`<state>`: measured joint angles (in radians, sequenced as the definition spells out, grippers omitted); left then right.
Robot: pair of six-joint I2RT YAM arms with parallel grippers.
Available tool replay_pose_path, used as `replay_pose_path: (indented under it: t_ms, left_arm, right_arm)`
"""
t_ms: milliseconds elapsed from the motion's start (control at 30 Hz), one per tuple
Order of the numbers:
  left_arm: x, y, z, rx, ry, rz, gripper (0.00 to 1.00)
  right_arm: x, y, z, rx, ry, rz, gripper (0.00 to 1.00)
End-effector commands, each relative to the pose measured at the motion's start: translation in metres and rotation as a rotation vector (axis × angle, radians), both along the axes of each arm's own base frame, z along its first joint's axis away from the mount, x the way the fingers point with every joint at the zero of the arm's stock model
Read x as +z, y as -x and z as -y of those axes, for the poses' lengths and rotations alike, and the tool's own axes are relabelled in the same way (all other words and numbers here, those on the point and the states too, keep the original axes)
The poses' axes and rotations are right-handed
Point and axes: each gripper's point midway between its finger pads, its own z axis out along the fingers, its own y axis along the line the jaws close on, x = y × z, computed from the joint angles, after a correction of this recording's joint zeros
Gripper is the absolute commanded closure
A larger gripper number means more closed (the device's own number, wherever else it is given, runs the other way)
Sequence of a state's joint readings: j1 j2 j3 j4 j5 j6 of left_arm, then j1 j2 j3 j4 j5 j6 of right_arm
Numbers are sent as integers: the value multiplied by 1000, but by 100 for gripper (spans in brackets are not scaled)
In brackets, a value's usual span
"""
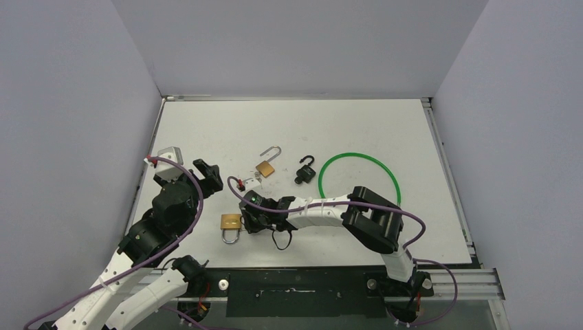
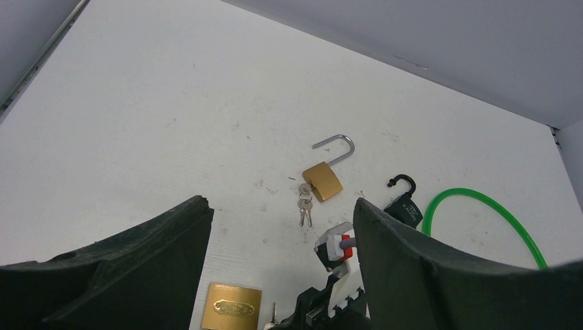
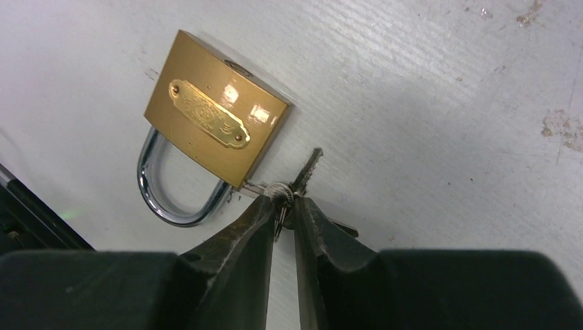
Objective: Unlock with the key
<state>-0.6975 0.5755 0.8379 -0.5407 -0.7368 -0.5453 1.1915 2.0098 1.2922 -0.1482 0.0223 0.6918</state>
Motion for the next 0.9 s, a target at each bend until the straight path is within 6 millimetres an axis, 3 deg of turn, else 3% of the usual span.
replay_pose_path:
  t_ms: [0,100,333,533,700,867]
  left_arm:
    - [7,1,-4,18,25,18,27]
    - [7,2,-4,20,30,16,28]
    - [8,4,-2,8,52,14,27]
    - [5,5,7,-34,89,3,26]
    - [-4,6,32,-135,155,-28,17]
    - [-20,10,74,-297,281,-81,8]
  right_arm:
    - [3,-7,0,-40,17,36,92]
    - [13,-11,2,-68,-7,56,100]
    - [54,-17,7,-114,-187,107,100]
    - [93,-25,26,-166,-357,128,100]
    - [121,-30,51,-227,-475,151,100]
    - [158,-34,74,-277,-611,184,100]
